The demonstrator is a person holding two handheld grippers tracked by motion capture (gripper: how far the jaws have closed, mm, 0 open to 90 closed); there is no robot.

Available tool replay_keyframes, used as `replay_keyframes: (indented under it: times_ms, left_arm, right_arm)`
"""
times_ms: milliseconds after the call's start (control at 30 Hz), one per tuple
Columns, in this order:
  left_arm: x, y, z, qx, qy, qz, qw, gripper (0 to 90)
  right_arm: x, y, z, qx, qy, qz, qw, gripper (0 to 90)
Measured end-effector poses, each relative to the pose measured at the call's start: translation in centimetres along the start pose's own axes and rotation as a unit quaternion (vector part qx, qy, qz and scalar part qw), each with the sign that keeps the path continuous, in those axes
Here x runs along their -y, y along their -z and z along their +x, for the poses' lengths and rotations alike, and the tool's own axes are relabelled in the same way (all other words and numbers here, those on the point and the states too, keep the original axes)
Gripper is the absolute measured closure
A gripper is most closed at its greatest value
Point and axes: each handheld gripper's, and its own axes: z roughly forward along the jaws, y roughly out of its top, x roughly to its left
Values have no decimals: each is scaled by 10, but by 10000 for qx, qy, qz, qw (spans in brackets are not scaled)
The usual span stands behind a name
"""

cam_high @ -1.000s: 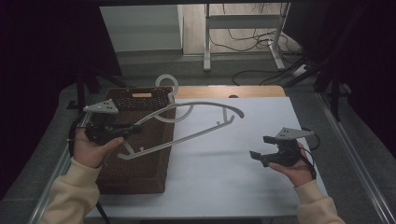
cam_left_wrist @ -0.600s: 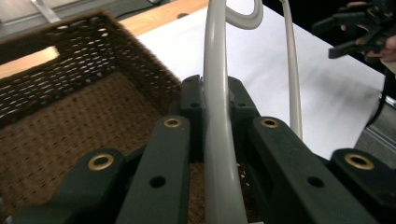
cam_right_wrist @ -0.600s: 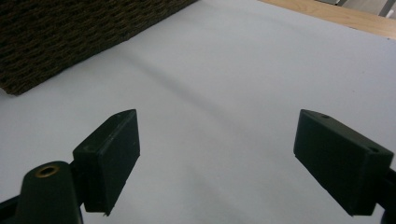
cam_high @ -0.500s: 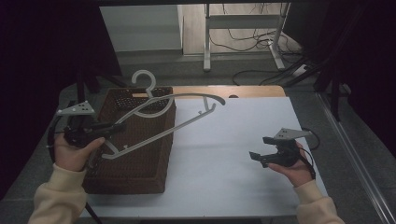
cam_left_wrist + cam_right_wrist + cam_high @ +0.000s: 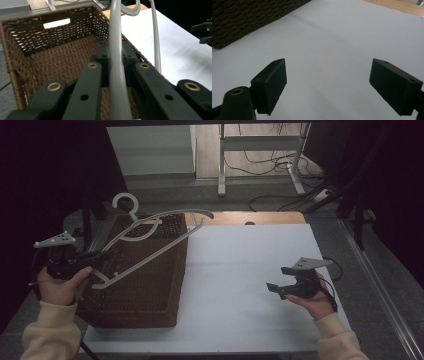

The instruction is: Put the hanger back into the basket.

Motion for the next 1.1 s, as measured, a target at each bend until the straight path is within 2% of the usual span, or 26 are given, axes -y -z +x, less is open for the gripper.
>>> replay_keyframes:
  times_ms: [333,700,967,1100]
  left_arm:
    - [8,7,11,-343,85,-71,9993,811]
    - [19,15,27,-537,309,-172,9979,812]
    - [25,13,35,-756,376,-195,9962,811]
    - [28,11,40,-753,436,-190,9960,811]
  right_arm:
    - [1,0,-1,4,-33,12,10000,139]
    - [1,0,-2,28,-49,15,10000,142]
    - [1,1,-3,80,-67,-25,9999,147]
    - [2,0,-3,73,-68,-13,9999,147]
